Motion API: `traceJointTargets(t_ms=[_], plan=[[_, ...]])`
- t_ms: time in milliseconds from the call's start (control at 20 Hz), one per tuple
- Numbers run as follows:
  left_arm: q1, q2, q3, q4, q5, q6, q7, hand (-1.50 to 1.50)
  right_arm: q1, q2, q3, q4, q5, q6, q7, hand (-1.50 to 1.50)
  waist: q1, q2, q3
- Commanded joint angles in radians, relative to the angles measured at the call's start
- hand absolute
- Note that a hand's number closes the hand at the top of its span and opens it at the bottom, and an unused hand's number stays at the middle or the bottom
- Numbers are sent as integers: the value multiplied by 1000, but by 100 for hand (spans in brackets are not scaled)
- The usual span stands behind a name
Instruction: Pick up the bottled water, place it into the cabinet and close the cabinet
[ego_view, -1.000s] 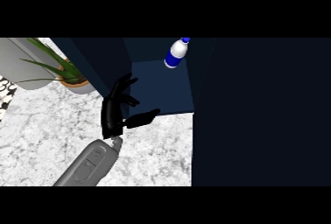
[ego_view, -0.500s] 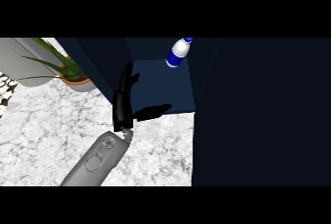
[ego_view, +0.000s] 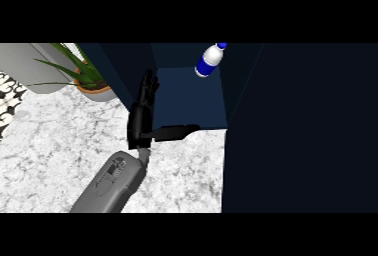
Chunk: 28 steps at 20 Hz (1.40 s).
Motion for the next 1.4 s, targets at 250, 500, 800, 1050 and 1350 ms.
traceJointTargets(t_ms=[250, 500, 800, 1050, 1350], plan=[[-166, 52, 143, 66, 87, -186, -117, -150, 29, -1, -16, 46, 11, 7, -69, -150, 25, 0, 3], [-58, 87, 111, -59, 108, -247, -87, -150, 37, -9, -23, -11, -13, -20, -11, -150, 44, -5, 3], [79, 79, 57, -287, 124, -251, -11, -150, 104, -3, 50, -111, 5, -53, 32, -150, 52, -9, 3], [199, 48, 5, -470, 100, -218, 41, -150, 109, -22, 53, -110, 14, -51, 18, -150, 46, -7, 3], [361, 32, -78, -679, 72, -218, 64, -150, 61, 18, 103, -34, 75, -102, 4, -150, 48, -6, 3]])
